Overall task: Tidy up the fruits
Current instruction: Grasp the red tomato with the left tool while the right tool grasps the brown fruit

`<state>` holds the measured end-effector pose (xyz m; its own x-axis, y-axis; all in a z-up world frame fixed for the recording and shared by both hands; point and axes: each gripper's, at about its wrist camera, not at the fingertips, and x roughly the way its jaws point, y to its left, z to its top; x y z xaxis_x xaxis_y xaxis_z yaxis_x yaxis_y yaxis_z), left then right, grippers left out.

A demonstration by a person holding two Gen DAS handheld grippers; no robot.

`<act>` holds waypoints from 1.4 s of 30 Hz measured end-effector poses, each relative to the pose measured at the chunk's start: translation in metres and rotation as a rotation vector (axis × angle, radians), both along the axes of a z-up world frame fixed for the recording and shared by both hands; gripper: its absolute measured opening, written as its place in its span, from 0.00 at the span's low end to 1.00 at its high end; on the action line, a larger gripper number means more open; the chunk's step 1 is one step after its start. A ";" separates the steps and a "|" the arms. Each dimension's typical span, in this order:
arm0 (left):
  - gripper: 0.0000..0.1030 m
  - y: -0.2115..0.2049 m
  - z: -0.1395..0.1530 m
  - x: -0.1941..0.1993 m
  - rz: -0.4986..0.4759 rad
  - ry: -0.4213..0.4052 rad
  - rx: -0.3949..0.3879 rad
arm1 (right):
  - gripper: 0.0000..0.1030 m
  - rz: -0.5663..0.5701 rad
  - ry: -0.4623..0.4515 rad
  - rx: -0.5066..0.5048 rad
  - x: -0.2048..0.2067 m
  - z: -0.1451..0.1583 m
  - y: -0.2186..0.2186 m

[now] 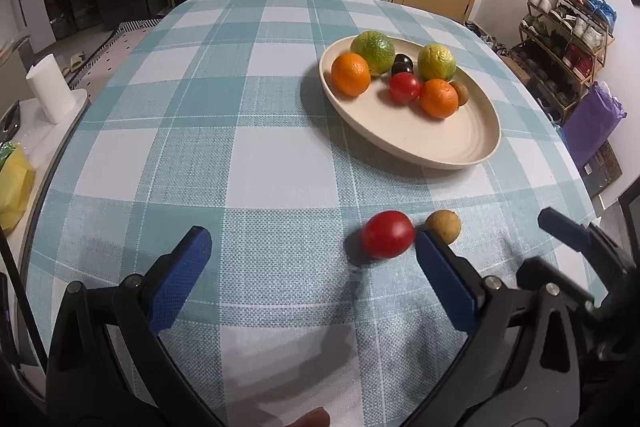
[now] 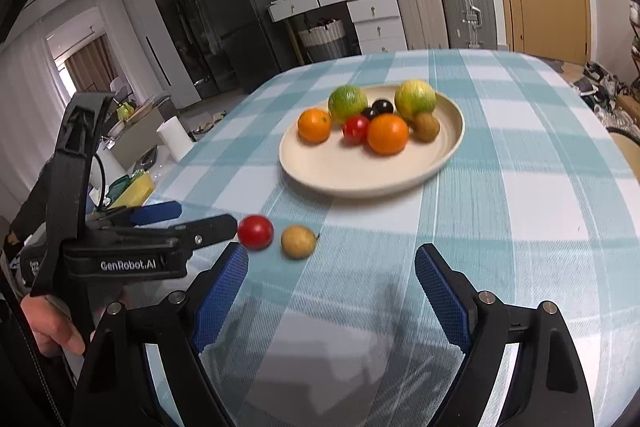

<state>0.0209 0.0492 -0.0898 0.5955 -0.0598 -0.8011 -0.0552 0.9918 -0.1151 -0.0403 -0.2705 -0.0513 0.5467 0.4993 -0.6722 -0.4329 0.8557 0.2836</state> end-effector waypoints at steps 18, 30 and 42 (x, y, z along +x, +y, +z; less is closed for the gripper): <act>0.81 -0.015 -0.005 0.020 -0.109 0.010 -0.035 | 0.85 -0.021 0.029 -0.002 0.001 -0.010 -0.009; 0.26 -0.009 -0.012 0.022 -0.195 0.046 -0.186 | 0.85 -0.004 0.049 -0.008 0.004 -0.014 -0.003; 0.26 0.015 -0.001 0.027 -0.170 0.021 -0.245 | 0.85 0.039 0.072 -0.019 0.013 -0.017 0.011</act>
<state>0.0483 0.0640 -0.0906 0.5442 -0.3508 -0.7621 0.1047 0.9297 -0.3532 -0.0278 -0.2592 -0.0686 0.4772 0.5057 -0.7187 -0.4448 0.8443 0.2988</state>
